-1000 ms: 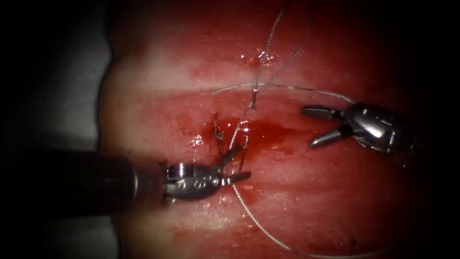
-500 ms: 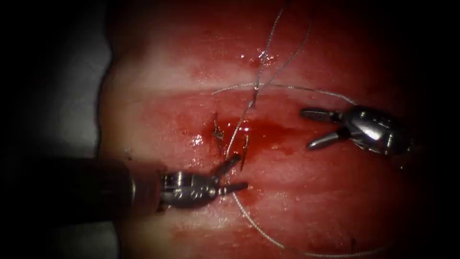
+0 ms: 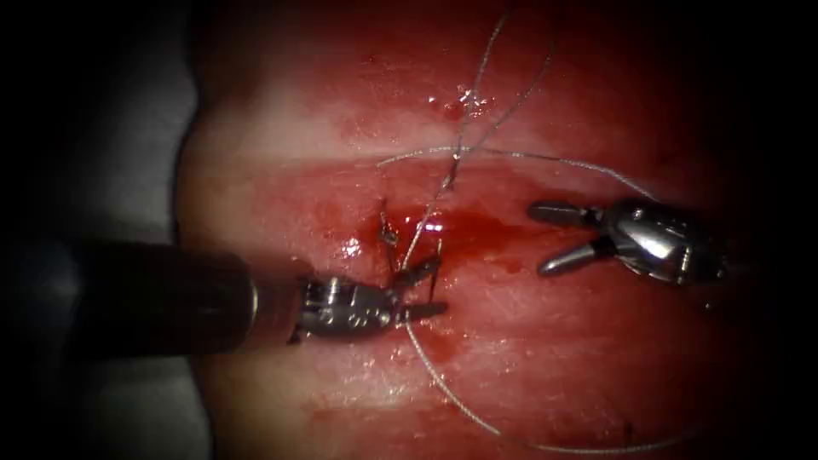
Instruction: Wound Closure
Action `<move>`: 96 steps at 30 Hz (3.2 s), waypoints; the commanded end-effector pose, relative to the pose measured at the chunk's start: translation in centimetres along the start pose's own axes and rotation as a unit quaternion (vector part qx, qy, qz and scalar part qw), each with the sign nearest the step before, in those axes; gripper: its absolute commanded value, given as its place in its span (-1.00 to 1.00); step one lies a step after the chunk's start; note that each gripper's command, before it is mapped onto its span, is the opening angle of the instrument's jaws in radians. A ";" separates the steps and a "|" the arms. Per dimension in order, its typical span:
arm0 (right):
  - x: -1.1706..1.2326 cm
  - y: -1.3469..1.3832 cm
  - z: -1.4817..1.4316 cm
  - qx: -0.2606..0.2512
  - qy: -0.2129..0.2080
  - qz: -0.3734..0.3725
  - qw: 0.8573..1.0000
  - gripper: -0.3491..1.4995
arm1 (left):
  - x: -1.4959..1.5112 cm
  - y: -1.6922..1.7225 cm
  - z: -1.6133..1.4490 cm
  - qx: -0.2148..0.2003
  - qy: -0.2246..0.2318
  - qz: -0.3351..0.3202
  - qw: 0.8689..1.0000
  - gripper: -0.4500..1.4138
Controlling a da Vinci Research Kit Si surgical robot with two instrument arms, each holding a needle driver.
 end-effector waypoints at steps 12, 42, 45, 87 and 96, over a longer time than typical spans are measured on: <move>-0.20 -0.10 0.11 0.001 -0.001 0.004 1.000 0.69 | -0.10 0.01 0.15 0.002 0.040 0.012 0.999 -0.42; -0.25 -0.10 0.14 0.003 -0.001 0.010 1.000 0.65 | 0.09 0.05 0.24 -0.021 0.103 0.076 0.992 -1.00; -0.25 -0.10 0.14 0.003 -0.001 0.013 1.000 0.65 | 0.08 0.03 0.24 -0.023 0.105 0.070 0.992 -1.00; -0.31 -0.20 0.14 0.007 -0.002 0.034 0.999 0.64 | 0.96 0.12 -0.44 -0.290 0.124 -0.487 0.814 -1.00; -0.33 -0.22 0.12 0.008 0.001 0.033 0.999 0.64 | 1.35 0.20 -0.79 -0.299 0.147 -0.461 0.823 -1.00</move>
